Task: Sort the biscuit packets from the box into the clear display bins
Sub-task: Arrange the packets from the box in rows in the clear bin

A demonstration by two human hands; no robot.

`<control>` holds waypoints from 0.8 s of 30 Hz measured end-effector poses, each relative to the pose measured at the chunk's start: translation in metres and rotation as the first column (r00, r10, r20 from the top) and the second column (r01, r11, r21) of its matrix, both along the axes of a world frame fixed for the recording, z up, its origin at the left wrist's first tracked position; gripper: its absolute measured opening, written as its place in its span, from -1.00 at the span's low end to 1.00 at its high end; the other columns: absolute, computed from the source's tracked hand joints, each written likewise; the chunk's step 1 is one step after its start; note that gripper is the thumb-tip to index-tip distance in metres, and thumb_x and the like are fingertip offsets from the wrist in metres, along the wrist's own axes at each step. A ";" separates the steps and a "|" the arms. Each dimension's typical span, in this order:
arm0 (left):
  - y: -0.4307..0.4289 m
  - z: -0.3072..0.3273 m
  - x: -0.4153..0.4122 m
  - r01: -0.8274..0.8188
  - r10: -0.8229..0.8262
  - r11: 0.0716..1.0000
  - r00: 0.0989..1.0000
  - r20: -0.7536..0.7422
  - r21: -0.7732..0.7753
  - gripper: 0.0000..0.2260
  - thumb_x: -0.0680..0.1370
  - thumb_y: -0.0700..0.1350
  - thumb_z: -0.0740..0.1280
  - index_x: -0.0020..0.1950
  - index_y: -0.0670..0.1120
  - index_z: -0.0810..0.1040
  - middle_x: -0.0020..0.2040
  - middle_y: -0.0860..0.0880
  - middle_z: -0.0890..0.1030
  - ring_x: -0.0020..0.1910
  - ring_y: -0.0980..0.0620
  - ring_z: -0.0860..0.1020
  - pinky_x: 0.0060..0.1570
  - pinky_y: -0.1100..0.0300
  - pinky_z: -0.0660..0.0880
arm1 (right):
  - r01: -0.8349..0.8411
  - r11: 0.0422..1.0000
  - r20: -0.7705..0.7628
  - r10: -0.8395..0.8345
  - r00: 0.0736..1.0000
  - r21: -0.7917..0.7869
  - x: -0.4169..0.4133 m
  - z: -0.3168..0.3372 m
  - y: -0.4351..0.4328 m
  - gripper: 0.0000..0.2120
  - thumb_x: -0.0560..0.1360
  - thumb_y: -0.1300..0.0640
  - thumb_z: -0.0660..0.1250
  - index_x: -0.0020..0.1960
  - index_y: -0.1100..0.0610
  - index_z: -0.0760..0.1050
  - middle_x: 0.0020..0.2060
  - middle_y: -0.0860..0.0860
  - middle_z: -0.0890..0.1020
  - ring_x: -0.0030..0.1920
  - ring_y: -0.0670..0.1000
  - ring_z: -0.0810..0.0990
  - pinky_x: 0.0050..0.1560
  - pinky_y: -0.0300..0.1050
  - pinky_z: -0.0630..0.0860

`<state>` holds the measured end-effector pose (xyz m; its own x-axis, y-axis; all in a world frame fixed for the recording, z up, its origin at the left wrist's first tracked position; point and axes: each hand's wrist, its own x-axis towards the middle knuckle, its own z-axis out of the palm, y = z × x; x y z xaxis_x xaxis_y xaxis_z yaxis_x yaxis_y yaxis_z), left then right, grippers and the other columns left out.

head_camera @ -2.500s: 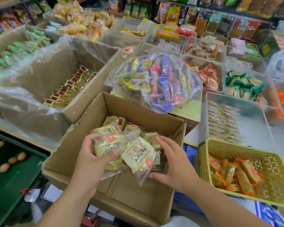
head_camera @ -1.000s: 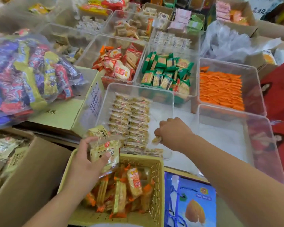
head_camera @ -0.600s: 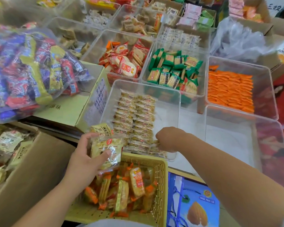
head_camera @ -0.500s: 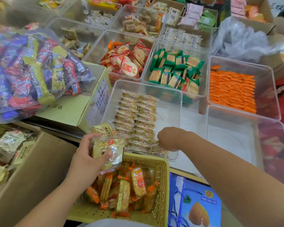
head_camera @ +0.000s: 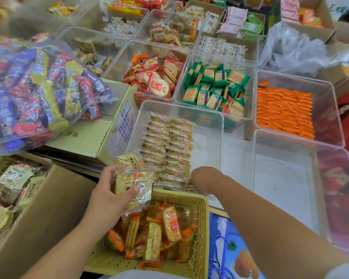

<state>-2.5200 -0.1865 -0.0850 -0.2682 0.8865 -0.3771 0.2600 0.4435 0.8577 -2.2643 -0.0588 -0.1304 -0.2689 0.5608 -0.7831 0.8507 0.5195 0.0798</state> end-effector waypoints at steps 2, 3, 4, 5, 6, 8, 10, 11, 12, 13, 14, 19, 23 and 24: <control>0.002 0.003 0.001 -0.026 0.026 1.000 0.999 0.021 0.010 -0.49 0.44 0.01 0.60 0.25 0.35 0.44 0.19 0.01 0.61 0.17 -0.10 0.62 0.12 -0.17 0.60 | 0.041 0.999 -0.009 -0.041 0.999 0.003 -0.002 0.001 -0.005 -0.85 0.50 0.38 0.26 -0.18 0.18 0.46 -0.32 0.03 0.46 -0.33 0.01 0.44 -0.20 -0.08 0.49; 0.003 0.005 0.002 -0.053 0.052 0.998 0.997 0.063 0.015 -0.52 0.44 -0.02 0.60 0.20 0.35 0.47 0.16 0.00 0.63 0.11 -0.08 0.66 0.04 -0.12 0.64 | 0.047 0.999 -0.011 -0.047 0.999 0.001 -0.003 0.003 -0.006 -0.87 0.51 0.37 0.26 -0.16 0.18 0.47 -0.31 0.03 0.47 -0.33 0.01 0.45 -0.19 -0.08 0.49; 0.003 0.009 0.002 -0.083 0.080 0.996 0.989 0.123 0.015 -0.56 0.45 -0.06 0.60 0.15 0.32 0.50 0.16 -0.01 0.66 0.06 -0.06 0.70 -0.02 -0.10 0.66 | 0.048 0.999 -0.012 -0.048 0.999 0.002 -0.004 0.006 -0.005 -0.88 0.52 0.35 0.27 -0.14 0.19 0.49 -0.31 0.03 0.47 -0.34 0.00 0.45 -0.19 -0.09 0.48; 0.003 0.012 0.003 -0.105 0.103 0.994 0.978 0.183 0.006 -0.59 0.45 -0.09 0.60 0.13 0.29 0.53 0.15 -0.02 0.68 0.03 -0.07 0.72 -0.05 -0.12 0.68 | 0.056 0.998 -0.027 -0.055 0.998 0.013 -0.004 0.012 -0.004 -0.90 0.55 0.30 0.27 -0.12 0.18 0.51 -0.31 0.02 0.49 -0.34 -0.01 0.45 -0.20 -0.09 0.48; 0.003 0.016 0.004 -0.117 0.115 0.993 0.965 0.236 -0.006 -0.61 0.45 -0.10 0.60 0.12 0.26 0.55 0.13 -0.03 0.69 0.02 -0.11 0.73 -0.05 -0.18 0.68 | 0.070 0.997 -0.057 -0.067 0.996 0.035 -0.003 0.021 -0.003 -0.88 0.59 0.20 0.27 -0.10 0.16 0.53 -0.29 0.02 0.51 -0.31 0.00 0.47 -0.19 -0.08 0.48; 0.001 0.025 0.008 -0.123 0.123 0.992 0.944 0.307 -0.019 -0.63 0.45 -0.10 0.60 0.11 0.23 0.57 0.06 -0.03 0.72 -0.02 -0.17 0.74 -0.09 -0.25 0.67 | 0.110 0.989 -0.154 -0.094 0.984 0.100 -0.002 0.043 -0.003 -0.75 0.65 -0.03 0.22 -0.04 0.12 0.54 -0.18 0.02 0.58 -0.18 0.04 0.56 -0.12 -0.03 0.52; -0.002 0.031 0.015 -0.131 0.123 0.991 0.942 0.313 0.004 -0.63 0.44 -0.14 0.59 0.09 0.22 0.57 0.01 0.00 0.73 -0.05 -0.14 0.75 -0.14 -0.20 0.69 | 0.245 0.959 -0.412 -0.168 0.896 0.143 -0.004 0.068 -0.013 -0.64 0.65 -0.16 0.17 0.13 0.08 0.59 -0.03 0.04 0.66 -0.03 0.08 0.62 0.01 0.02 0.57; -0.004 0.034 0.021 -0.143 0.127 0.989 0.944 0.305 0.031 -0.61 0.43 -0.16 0.60 0.07 0.23 0.56 0.00 0.03 0.73 -0.07 -0.08 0.75 -0.19 -0.13 0.70 | 0.378 0.922 -0.585 -0.262 0.768 0.082 -0.006 0.080 -0.023 -0.62 0.65 -0.19 0.18 0.17 0.04 0.59 -0.02 0.03 0.69 -0.03 0.06 0.66 0.02 0.06 0.60; -0.006 0.038 0.026 -0.147 0.124 0.986 0.959 0.257 0.073 -0.57 0.42 -0.17 0.61 0.06 0.26 0.54 -0.02 0.08 0.72 -0.10 0.01 0.75 -0.25 -0.01 0.69 | 0.507 0.859 -0.723 -0.393 0.568 -0.069 -0.008 0.091 -0.034 -0.64 0.63 -0.23 0.19 0.17 -0.01 0.59 -0.07 0.01 0.71 -0.10 0.03 0.70 -0.03 0.09 0.64; -0.008 0.039 0.030 -0.131 0.111 0.983 0.982 0.152 0.130 -0.53 0.39 -0.14 0.63 0.07 0.31 0.51 -0.02 0.14 0.70 -0.13 0.11 0.72 -0.29 0.12 0.66 | 0.577 0.765 -0.770 -0.543 0.337 -0.286 -0.010 0.101 -0.047 -0.66 0.60 -0.27 0.20 0.15 -0.07 0.58 -0.13 0.01 0.71 -0.18 0.02 0.73 -0.14 0.10 0.67; -0.010 0.041 0.033 -0.082 0.083 0.978 0.997 0.007 0.192 -0.48 0.36 -0.07 0.65 0.10 0.34 0.48 -0.03 0.20 0.67 -0.15 0.17 0.68 -0.29 0.21 0.61 | 0.575 0.644 -0.718 -0.683 0.135 -0.505 -0.013 0.110 -0.060 -0.65 0.57 -0.32 0.22 0.15 -0.12 0.56 -0.16 0.05 0.72 -0.23 0.04 0.74 -0.24 0.08 0.68; -0.017 0.049 0.051 0.319 -0.081 0.855 0.861 -0.502 0.409 -0.41 0.27 0.13 0.60 0.22 0.30 0.44 -0.10 0.28 0.54 -0.16 0.26 0.51 -0.17 0.47 0.40 | 0.303 0.146 -0.219 -0.949 -0.226 -0.942 -0.027 0.110 -0.104 -0.29 0.44 -0.49 0.20 0.37 -0.03 0.50 0.08 0.16 0.72 0.05 0.20 0.73 -0.11 0.10 0.69; -0.020 0.052 0.062 0.512 -0.204 0.751 0.781 -0.590 0.417 -0.33 0.28 0.28 0.55 0.30 0.16 0.41 -0.01 0.17 0.51 -0.13 0.20 0.48 -0.15 0.42 0.42 | 0.069 -0.007 -0.023 -0.903 -0.428 -0.998 -0.028 0.103 -0.115 -0.54 0.60 -0.24 0.25 0.30 0.04 0.60 0.20 0.18 0.68 0.19 0.21 0.67 0.03 0.11 0.68; -0.020 0.054 0.062 0.530 -0.237 0.745 0.778 -0.582 0.406 -0.30 0.27 0.29 0.55 0.32 0.17 0.39 0.02 0.14 0.54 -0.11 0.19 0.50 -0.11 0.39 0.46 | 0.061 -0.028 -0.004 -0.879 -0.476 -0.998 -0.025 0.101 -0.115 -0.60 0.60 -0.15 0.30 0.27 0.09 0.63 0.18 0.20 0.68 0.18 0.21 0.68 0.04 0.11 0.68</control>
